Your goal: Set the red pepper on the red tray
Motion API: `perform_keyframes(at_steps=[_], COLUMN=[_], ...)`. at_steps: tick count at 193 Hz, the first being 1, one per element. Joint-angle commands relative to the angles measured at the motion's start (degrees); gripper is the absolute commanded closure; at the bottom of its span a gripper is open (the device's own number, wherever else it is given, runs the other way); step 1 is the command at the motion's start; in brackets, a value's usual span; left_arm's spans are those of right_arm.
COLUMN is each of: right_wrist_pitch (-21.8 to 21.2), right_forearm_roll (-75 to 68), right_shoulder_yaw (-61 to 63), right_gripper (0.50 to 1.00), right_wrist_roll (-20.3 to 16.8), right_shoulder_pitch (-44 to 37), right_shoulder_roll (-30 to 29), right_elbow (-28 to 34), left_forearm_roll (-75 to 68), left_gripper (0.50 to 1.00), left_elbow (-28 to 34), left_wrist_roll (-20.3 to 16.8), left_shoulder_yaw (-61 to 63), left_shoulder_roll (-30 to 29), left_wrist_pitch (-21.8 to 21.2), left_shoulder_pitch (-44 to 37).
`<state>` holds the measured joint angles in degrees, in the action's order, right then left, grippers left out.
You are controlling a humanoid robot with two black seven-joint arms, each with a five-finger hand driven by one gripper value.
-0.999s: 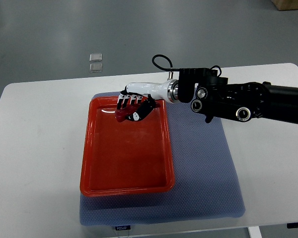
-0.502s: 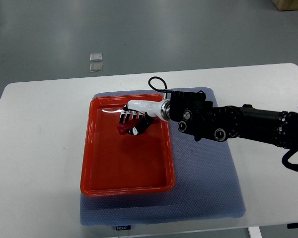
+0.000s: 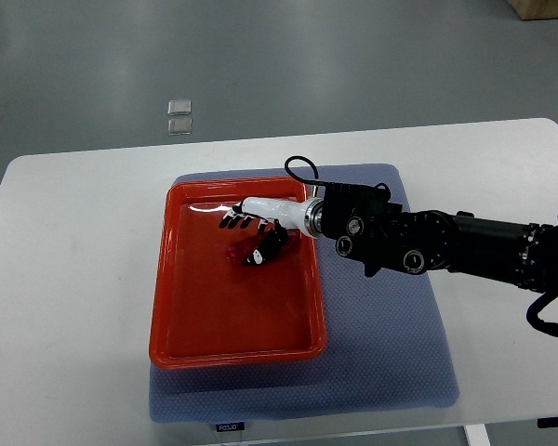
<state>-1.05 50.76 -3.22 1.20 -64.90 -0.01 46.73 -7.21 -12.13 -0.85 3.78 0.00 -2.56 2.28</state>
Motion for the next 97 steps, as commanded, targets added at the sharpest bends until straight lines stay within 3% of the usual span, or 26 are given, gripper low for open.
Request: perform_keyframes(at_steps=[1,32,57,97], right_wrist_pitch=[-0.18,-0.01,-0.01,-0.01], right_forearm_roll=[-0.14,-0.49,-2.42,-16.21], right_shoulder_yaw=[2.69,8.58,17.37,39.68], right_gripper=[0.636,0.624,0.624,0.624], right_wrist_roll=[0.03,0.38,2.75,7.41], right_shoulder_pitch=[-0.49,-0.58,0.56,11.36], right_shoulder_roll=[0.01,0.01,0.89,3.88], right_elbow=[0.03,0.03,0.64,1.43], left_forearm_roll=[0.0,0.0,0.0,0.0], left_gripper=[0.5,0.5,0.5,0.5], left_elbow=[0.09,0.17,0.17,0.0], left_wrist_roll=[-0.02,-0.02,-0.02,-0.02], left_shoulder_yaw=[0.0,0.0,0.0,0.09], left_shoulder_roll=[0.0,0.0,0.0,0.0], left_wrist_pitch=[0.01,0.01,0.01,0.01], left_shoulder_pitch=[0.0,0.0,0.0,0.0])
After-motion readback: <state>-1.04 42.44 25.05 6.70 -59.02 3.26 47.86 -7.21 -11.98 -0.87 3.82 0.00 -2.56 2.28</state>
